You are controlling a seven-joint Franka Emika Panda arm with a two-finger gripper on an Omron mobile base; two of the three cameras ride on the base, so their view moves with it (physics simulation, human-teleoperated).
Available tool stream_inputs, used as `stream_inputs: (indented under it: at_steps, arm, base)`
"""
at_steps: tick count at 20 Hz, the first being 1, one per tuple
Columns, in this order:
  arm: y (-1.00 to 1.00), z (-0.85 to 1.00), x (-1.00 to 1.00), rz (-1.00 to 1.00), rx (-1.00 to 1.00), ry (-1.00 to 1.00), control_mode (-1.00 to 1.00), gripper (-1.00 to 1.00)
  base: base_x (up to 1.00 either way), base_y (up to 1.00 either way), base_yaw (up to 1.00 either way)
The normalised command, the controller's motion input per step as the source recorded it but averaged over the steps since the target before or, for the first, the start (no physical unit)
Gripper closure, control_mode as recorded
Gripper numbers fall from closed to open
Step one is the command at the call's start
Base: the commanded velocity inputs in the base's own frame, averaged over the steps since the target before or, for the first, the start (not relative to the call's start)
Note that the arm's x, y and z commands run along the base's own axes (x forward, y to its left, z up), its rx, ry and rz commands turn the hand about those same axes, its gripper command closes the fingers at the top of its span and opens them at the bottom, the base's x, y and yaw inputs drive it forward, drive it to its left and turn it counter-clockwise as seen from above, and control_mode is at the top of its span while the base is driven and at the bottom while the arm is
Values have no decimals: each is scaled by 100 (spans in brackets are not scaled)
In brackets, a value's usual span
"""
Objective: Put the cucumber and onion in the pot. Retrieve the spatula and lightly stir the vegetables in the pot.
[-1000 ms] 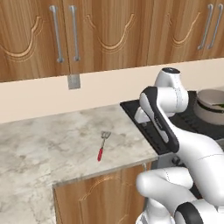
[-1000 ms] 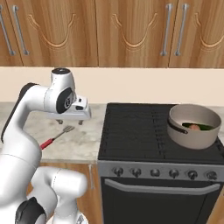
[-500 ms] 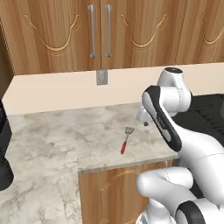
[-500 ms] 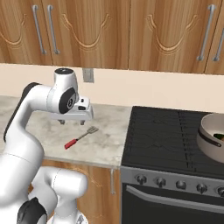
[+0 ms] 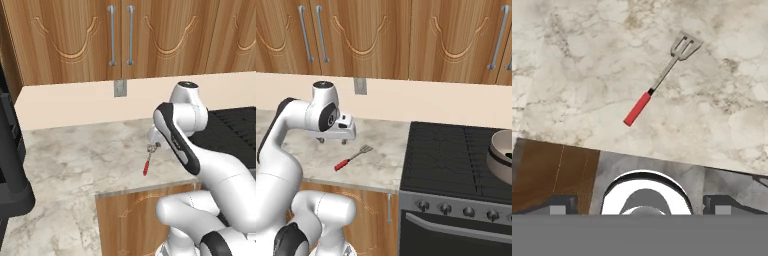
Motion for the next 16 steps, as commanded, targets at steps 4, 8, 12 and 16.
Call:
stream_inputs:
  at_steps: [4,8,12,16]
  arm:
    - [58,-86,43,-16,7,0,-100,-100]
    - [11,-63,78,-16,4,0,-100,-100]
    - [-3,-24,46,-14,-2,1,-100,-100]
    - [0,-32,37,-9,-6,0,-100,-100]
  base:
    - [0,0,0]
    - [0,0,0]
    - [0,0,0]
    - [0,0,0]
